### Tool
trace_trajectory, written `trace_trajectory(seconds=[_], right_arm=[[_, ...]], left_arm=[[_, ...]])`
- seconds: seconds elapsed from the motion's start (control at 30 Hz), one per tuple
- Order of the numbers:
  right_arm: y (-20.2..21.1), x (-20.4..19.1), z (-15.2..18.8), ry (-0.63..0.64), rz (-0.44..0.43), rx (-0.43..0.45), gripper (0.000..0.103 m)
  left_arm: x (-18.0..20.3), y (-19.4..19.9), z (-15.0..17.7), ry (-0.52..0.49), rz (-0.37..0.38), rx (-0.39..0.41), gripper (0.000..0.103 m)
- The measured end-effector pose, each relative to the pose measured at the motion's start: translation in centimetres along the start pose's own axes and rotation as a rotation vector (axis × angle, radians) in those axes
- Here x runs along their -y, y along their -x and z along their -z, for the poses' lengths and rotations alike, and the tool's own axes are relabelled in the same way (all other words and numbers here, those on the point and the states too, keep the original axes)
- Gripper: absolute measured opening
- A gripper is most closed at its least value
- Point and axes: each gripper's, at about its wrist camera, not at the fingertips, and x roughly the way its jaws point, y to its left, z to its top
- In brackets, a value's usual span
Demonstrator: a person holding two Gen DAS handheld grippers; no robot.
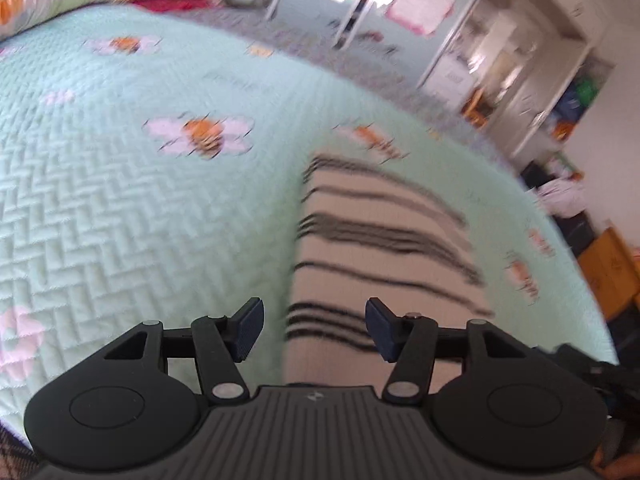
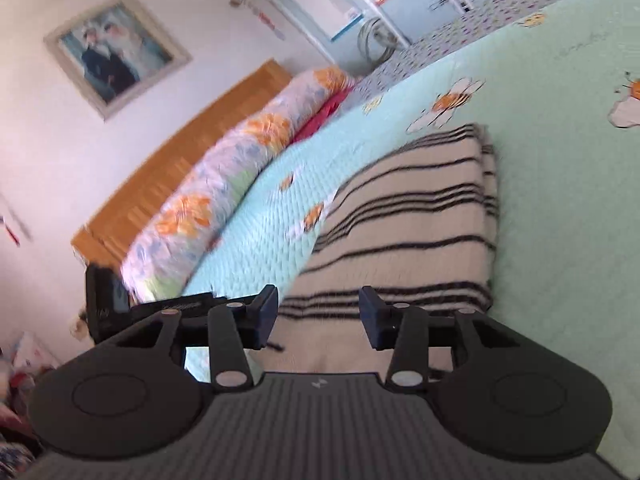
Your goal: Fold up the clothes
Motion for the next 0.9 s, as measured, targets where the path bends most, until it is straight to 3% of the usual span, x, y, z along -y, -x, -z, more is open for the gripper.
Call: trace_trajectory(seconds=[0.07, 0.13, 0.2, 0.3, 0.43, 0.5, 0.57, 0.67, 0.9], right_arm=[[-0.4, 1.2, 0.3, -0.026, 0.039, -0.015, 0.046], [-1.5, 2.5, 1.1, -0.061, 0.070, -0.066, 0.046], [-2.6, 3.4, 2.2, -0.083, 0.072, -0.107, 0.046], [-1.5, 3.1, 1.9, -0.093, 0.036, -0.075, 0.049], [0.7, 4.6, 1.0, -0.135, 0.073, -0.023, 0.063], [1.6, 5.6, 0.6, -0.168, 0.100, -0.006, 0.064], [1.1, 6.6, 1.2, -0.209, 0.138, -0.069, 0.064], [0.3, 7.2, 1.8, -0.250, 0.096, -0.095, 0.066], [-2.4, 7.9, 1.4, -0.299, 0.019, -0.141, 0.068]], left_arm=[[0.8, -1.2, 0.8, -0.053, 0.033, -0.074, 0.060], [0.9, -3.4, 2.0, -0.093, -0.001, -0.172, 0.060], [0.1, -4.2, 2.7, -0.084, -0.029, -0.161, 0.060], [-0.9, -3.3, 1.8, -0.006, 0.006, -0.140, 0.057], [-2.4, -0.7, 1.0, 0.092, 0.024, -0.042, 0.061], [-3.3, -0.9, 1.0, 0.145, 0.022, -0.088, 0.062], [-4.0, -1.7, 1.6, 0.189, 0.005, -0.153, 0.062], [-5.0, -2.3, 2.3, 0.259, 0.010, -0.191, 0.062], [-6.4, -4.4, 2.1, 0.385, 0.160, -0.240, 0.072]])
